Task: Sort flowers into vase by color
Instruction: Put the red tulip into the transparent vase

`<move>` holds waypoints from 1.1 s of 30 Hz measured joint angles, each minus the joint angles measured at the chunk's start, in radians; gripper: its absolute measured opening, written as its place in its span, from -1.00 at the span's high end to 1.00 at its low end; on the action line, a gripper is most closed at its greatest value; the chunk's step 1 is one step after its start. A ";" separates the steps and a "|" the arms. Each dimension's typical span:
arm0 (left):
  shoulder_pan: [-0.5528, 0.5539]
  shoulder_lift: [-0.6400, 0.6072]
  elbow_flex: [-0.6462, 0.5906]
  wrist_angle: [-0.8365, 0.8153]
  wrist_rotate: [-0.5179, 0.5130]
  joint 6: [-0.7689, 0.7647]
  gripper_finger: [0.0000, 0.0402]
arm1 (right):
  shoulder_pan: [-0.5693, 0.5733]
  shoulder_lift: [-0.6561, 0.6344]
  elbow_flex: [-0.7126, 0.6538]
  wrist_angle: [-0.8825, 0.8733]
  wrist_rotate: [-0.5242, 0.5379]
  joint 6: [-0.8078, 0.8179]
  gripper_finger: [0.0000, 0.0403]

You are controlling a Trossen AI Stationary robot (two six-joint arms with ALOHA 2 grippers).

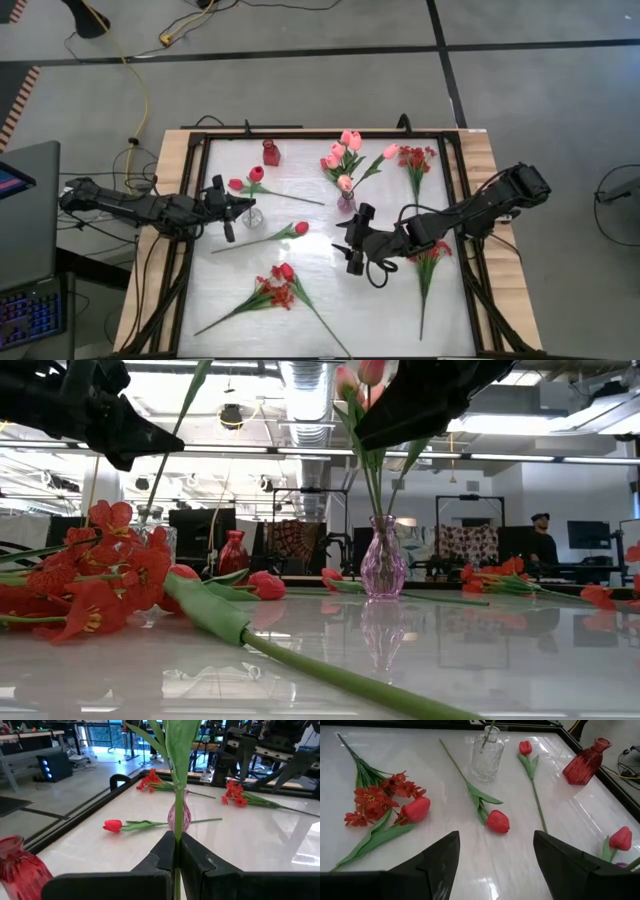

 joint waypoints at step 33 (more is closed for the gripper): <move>-0.001 0.000 0.257 -0.441 0.140 -0.081 0.31 | 0.000 0.000 0.000 -0.001 -0.027 0.000 -0.40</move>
